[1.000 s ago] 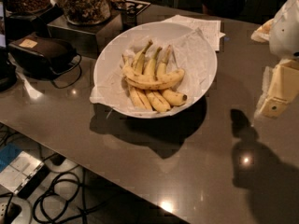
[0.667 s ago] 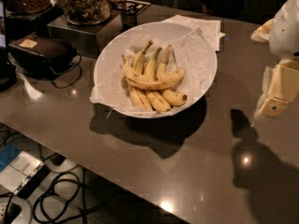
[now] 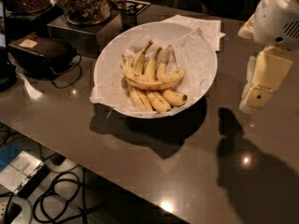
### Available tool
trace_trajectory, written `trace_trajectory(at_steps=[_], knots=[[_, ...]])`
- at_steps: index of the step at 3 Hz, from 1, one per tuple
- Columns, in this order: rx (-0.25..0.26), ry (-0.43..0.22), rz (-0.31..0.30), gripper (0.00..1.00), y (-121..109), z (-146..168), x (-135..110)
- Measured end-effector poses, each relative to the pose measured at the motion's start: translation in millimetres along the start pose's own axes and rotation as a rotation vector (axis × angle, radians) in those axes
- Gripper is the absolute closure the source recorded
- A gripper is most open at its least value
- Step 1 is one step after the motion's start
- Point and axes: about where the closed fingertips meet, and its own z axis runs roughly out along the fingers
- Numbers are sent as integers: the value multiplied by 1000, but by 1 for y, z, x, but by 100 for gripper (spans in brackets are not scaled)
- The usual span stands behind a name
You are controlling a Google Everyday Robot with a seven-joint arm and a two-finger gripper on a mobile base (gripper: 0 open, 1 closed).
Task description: Pick banana from white bowl
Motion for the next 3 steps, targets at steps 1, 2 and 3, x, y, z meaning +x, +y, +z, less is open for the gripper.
trace_trajectory(at_steps=[1,2,3], knots=[[-39,15,-9,0,-1,6,-26],[-64,31,-70,0,4,17,-48],[-34,9,-69,0,-2,16,-54]])
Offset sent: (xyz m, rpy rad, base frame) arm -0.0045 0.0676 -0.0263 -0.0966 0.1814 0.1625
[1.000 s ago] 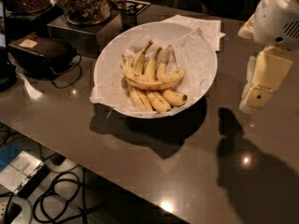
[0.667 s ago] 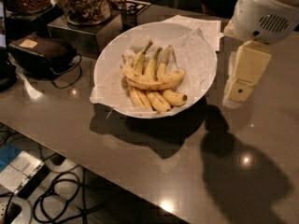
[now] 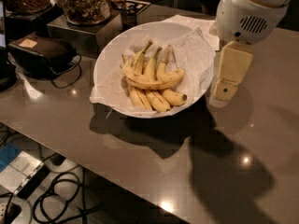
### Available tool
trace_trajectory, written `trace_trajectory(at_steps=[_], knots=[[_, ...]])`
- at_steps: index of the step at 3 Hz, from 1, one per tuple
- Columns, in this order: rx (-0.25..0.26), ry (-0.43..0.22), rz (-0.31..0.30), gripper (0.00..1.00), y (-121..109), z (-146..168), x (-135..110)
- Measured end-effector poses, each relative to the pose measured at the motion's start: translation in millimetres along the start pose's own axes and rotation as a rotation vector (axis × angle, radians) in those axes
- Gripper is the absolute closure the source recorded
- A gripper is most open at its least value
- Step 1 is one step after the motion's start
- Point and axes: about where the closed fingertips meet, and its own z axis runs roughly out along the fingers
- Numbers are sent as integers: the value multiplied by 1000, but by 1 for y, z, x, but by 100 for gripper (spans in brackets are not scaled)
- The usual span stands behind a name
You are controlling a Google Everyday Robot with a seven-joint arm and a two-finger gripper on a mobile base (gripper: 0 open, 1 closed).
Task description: Pick banana from white bowl
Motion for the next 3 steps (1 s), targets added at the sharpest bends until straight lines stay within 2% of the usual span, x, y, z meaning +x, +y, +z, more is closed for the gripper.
trace_trajectory(at_steps=[2,3], knots=[[-95,-48,-42,0,-7,25,-59],[-124,-55,-52,0,-11,35,-78]])
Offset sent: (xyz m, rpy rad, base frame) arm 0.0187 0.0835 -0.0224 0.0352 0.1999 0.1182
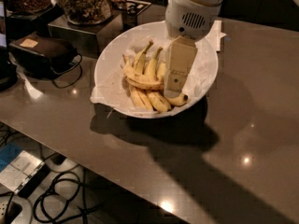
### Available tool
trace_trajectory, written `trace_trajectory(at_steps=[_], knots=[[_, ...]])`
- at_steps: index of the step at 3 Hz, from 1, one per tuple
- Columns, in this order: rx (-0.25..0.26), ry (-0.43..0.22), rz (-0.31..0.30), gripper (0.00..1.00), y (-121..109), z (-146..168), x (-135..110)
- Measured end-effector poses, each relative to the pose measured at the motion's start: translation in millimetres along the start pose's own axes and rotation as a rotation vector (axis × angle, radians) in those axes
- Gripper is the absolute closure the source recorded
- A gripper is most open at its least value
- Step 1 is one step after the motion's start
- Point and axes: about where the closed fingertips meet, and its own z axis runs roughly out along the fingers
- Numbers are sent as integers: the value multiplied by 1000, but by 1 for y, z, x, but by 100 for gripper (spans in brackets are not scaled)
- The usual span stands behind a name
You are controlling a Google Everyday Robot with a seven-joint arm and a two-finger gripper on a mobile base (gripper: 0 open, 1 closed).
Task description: Pick banana from white bowl
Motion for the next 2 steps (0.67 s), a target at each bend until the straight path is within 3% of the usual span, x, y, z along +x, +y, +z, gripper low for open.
trace_trajectory(at_steps=[2], knots=[[-14,-15,25,34,-14,12,-9]])
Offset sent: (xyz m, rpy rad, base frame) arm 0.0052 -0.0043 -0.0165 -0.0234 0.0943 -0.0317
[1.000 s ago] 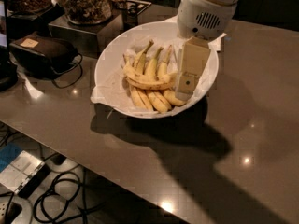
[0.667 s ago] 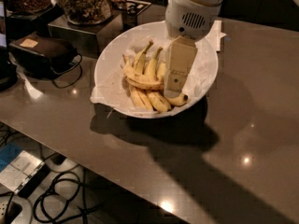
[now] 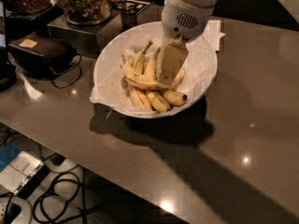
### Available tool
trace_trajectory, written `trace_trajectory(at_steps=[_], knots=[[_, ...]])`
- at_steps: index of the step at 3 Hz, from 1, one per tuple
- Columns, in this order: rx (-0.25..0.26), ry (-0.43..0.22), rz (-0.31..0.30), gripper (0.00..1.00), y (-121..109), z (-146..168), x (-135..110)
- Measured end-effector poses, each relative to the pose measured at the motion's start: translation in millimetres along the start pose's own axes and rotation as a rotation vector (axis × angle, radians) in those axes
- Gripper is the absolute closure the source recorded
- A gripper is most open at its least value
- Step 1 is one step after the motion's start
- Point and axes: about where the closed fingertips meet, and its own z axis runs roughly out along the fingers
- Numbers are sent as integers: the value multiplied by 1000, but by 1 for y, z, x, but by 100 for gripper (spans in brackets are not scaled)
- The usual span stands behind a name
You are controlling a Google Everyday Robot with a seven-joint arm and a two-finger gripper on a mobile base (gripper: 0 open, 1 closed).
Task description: Pick banana from white bowl
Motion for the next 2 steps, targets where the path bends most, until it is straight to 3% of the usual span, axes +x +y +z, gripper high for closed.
trace_trajectory(at_steps=[2], knots=[[-5,15,8,37,-8,12,-2]])
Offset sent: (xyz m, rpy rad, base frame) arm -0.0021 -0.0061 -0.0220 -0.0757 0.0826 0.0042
